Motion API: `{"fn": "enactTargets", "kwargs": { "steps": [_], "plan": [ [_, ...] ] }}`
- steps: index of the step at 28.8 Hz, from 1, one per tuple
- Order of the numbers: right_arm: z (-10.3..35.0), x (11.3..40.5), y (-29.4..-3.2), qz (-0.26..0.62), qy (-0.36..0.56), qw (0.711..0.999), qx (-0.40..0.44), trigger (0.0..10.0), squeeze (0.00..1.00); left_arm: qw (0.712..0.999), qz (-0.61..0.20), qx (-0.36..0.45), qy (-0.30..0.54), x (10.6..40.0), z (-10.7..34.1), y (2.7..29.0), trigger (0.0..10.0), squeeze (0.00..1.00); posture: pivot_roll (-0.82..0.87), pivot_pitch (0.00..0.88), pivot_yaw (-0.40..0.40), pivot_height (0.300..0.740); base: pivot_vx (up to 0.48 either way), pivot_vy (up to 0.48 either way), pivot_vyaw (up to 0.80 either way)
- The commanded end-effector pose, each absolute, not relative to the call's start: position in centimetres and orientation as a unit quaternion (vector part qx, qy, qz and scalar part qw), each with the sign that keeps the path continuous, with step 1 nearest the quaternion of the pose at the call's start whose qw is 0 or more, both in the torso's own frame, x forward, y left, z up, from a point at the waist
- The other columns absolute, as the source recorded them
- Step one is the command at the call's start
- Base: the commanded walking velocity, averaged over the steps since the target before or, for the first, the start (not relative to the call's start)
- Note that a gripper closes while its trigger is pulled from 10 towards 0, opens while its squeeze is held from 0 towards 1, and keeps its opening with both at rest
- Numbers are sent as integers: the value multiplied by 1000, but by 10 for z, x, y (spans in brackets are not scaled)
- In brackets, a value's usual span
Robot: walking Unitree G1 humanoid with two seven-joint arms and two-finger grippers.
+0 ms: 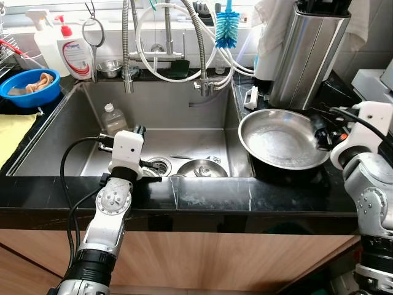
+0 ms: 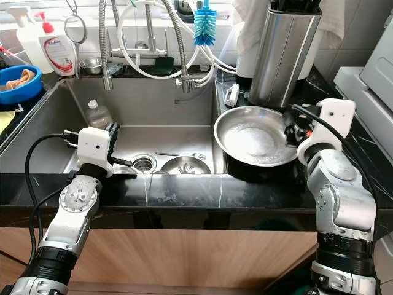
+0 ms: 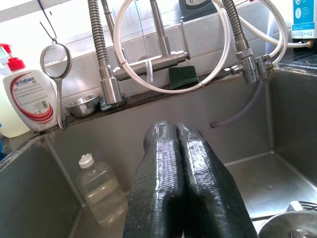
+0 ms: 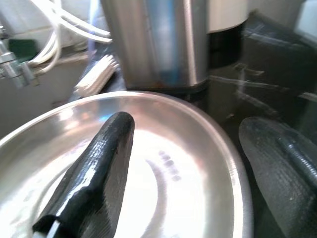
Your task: Kitchen organization
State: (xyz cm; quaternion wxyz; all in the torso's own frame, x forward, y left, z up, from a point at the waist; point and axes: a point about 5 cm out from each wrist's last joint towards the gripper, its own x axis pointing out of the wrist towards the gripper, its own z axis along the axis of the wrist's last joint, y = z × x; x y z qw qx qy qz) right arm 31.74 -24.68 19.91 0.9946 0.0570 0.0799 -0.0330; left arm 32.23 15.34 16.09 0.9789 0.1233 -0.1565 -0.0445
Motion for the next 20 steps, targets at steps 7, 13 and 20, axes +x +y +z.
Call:
{"fn": "enactTargets", "kwargs": {
  "steps": [7, 13, 20],
  "plan": [
    [209, 317, -256, -50, 71, 993, 75, 10000, 0, 977, -49, 132, -160, 322, 164, 155, 10000, 0, -216, 0, 25, 731, 0, 0, 0],
    [207, 315, -269, -76, 78, 990, 94, 10000, 0, 977, -48, 133, -159, 322, 163, 155, 10000, 0, -219, 0, 25, 731, 0, 0, 0],
    [186, 316, -264, -63, 113, 983, 132, 10000, 0, 977, -48, 135, -160, 322, 164, 155, 10000, 0, -210, 0, 24, 731, 0, 0, 0]
  ]
}}
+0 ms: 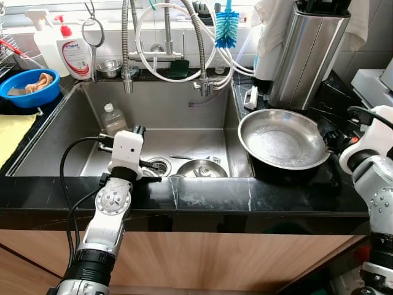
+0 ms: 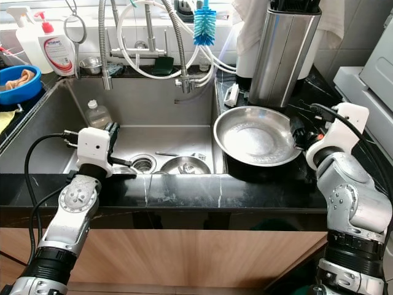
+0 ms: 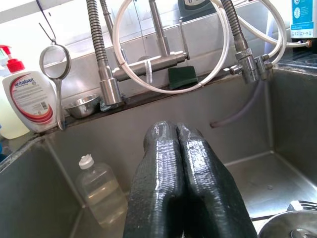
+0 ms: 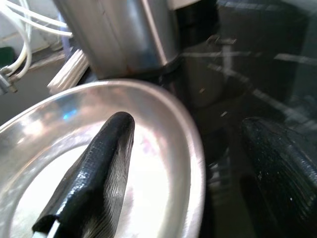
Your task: Kitchen organization
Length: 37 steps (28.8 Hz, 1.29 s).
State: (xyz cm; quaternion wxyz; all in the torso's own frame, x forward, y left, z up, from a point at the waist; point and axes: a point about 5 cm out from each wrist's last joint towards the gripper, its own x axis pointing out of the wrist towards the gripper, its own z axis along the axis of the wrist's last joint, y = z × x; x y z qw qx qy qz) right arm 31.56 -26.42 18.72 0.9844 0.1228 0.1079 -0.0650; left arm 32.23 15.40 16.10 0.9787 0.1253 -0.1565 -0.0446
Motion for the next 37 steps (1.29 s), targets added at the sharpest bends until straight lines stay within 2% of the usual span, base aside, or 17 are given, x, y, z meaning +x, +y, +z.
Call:
{"fn": "enactTargets", "kwargs": {
  "steps": [1, 14, 23, 37],
  "plan": [
    [186, 316, -263, -61, 114, 982, 135, 10000, 0, 977, -48, 136, -160, 322, 164, 155, 10000, 0, -210, 0, 25, 731, 0, 0, 0],
    [177, 320, -260, -83, 114, 975, 171, 10000, 0, 976, -47, 138, -160, 321, 165, 156, 10000, 0, -204, 0, 27, 731, 0, 0, 0],
    [196, 322, -261, -86, 73, 977, 179, 10000, 0, 975, -52, 146, -162, 321, 165, 155, 10000, 0, -210, 0, 30, 731, 0, 0, 0],
    [182, 323, -251, -88, 108, 972, 190, 10000, 0, 973, -55, 153, -161, 321, 165, 155, 10000, 0, -204, 0, 29, 731, 0, 0, 0]
  ]
}}
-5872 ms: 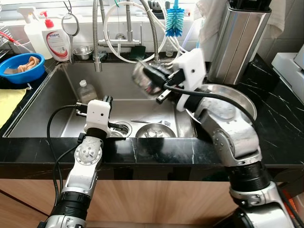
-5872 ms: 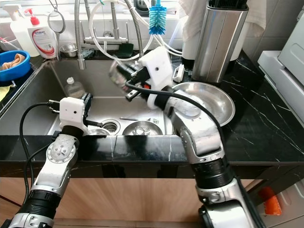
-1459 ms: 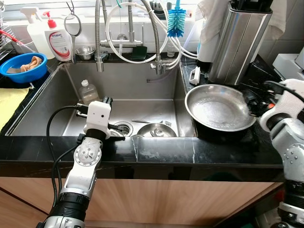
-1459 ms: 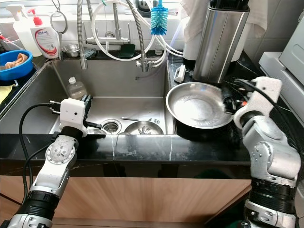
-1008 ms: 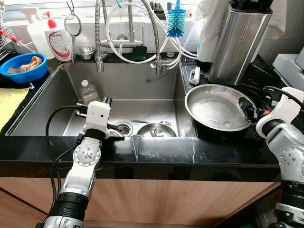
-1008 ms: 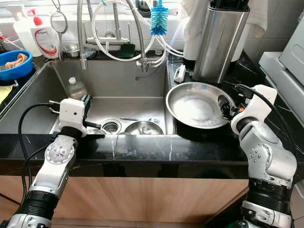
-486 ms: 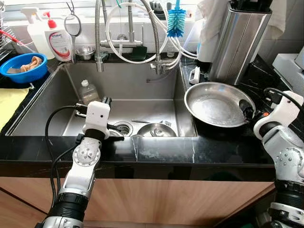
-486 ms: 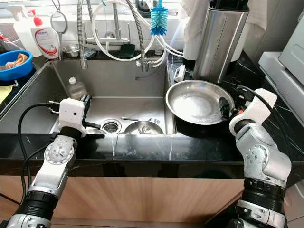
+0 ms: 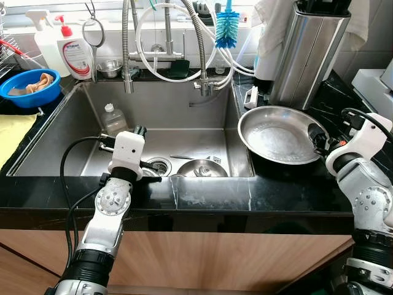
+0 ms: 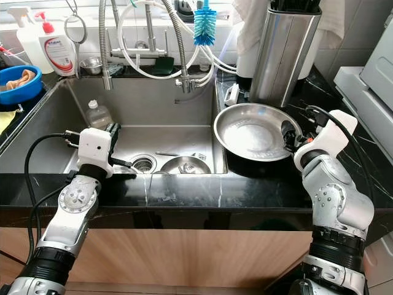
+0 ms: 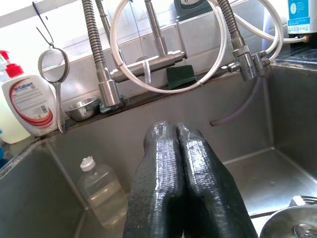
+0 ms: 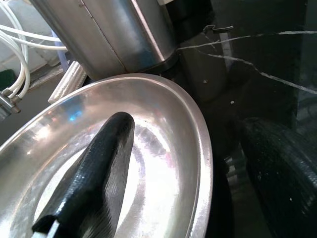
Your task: Kitchen organization
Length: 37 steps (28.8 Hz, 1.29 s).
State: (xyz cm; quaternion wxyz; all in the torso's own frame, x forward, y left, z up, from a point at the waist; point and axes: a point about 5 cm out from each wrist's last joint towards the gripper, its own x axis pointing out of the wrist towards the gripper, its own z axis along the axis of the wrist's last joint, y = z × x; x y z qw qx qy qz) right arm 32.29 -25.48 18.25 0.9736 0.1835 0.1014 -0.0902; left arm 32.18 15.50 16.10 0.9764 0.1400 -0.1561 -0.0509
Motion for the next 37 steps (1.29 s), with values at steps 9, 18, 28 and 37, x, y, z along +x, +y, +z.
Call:
{"fn": "enactTargets", "kwargs": {
  "steps": [9, 18, 28, 37],
  "plan": [
    [179, 325, -246, -80, 113, 970, 199, 8549, 0, 973, -56, 152, -162, 321, 165, 154, 10000, 0, -203, 0, 28, 731, 0, 0, 0],
    [183, 328, -244, -80, 109, 969, 207, 0, 0, 973, -55, 153, -162, 321, 165, 154, 10000, 0, -202, 0, 27, 731, 0, 0, 0],
    [185, 327, -242, -77, 104, 969, 211, 0, 0, 974, -57, 151, -161, 321, 164, 153, 10000, 0, -206, 0, 27, 731, 0, 0, 0],
    [188, 328, -238, -72, 100, 969, 214, 0, 0, 974, -56, 151, -159, 320, 163, 153, 10000, 0, -205, 0, 26, 731, 0, 0, 0]
  ]
}}
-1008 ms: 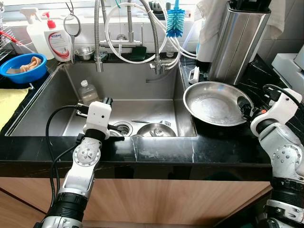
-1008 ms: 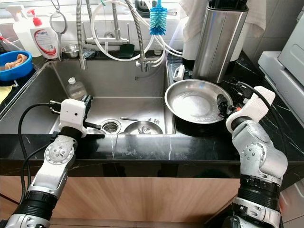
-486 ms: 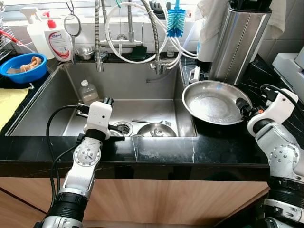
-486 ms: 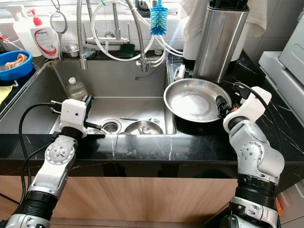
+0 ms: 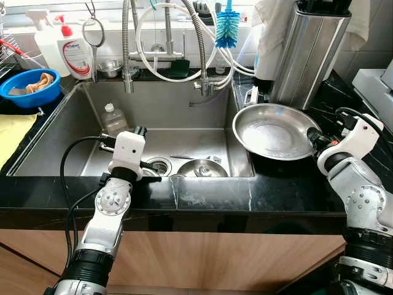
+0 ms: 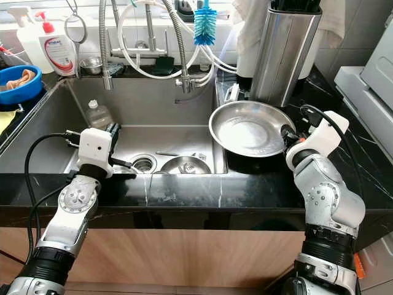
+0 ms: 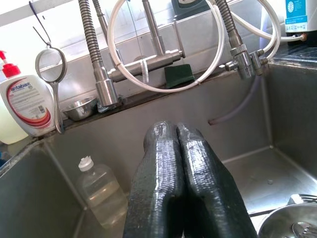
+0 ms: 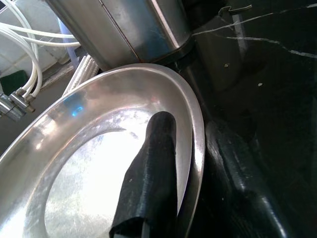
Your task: Kitchen organization
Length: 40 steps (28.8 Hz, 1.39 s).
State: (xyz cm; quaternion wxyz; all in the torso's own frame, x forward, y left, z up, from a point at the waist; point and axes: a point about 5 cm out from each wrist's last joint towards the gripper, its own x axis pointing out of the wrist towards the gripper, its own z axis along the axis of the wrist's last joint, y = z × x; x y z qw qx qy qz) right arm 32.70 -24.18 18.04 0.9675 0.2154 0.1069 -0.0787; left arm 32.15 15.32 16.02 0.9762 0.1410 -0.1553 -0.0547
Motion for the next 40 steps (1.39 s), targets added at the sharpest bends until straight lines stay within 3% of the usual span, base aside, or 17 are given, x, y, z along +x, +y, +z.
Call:
{"fn": "enactTargets", "kwargs": {
  "steps": [1, 18, 19, 21, 22, 29, 40],
  "plan": [
    [188, 328, -237, -70, 98, 969, 215, 0, 0, 974, -56, 151, -159, 320, 163, 154, 10000, 0, -205, 0, 27, 731, 0, 0, 0],
    [217, 349, -205, -15, 22, 970, 240, 0, 0, 974, -49, 153, -159, 320, 163, 155, 10000, 0, -203, 0, 25, 731, 0, 0, 0],
    [223, 353, -198, 0, 11, 973, 232, 7020, 0, 974, -49, 153, -159, 320, 163, 155, 10000, 0, -205, 0, 25, 731, 0, 0, 0],
    [225, 354, -196, 4, 8, 973, 231, 7020, 0, 974, -49, 153, -159, 320, 163, 155, 10000, 0, -205, 0, 25, 731, 0, 0, 0],
    [231, 357, -187, 19, -7, 972, 234, 10000, 0, 974, -49, 152, -160, 321, 163, 154, 10000, 0, -203, 0, 24, 731, 0, 0, 0],
    [238, 381, -153, 74, -38, 984, 157, 10000, 0, 974, -47, 151, -160, 321, 164, 154, 10000, 0, -203, 0, 22, 731, 0, 0, 0],
    [215, 405, -111, 165, 24, 986, 22, 10000, 0, 974, -38, 152, -164, 321, 166, 158, 10000, 0, -172, 0, 5, 731, 0, 0, 0]
  ]
}}
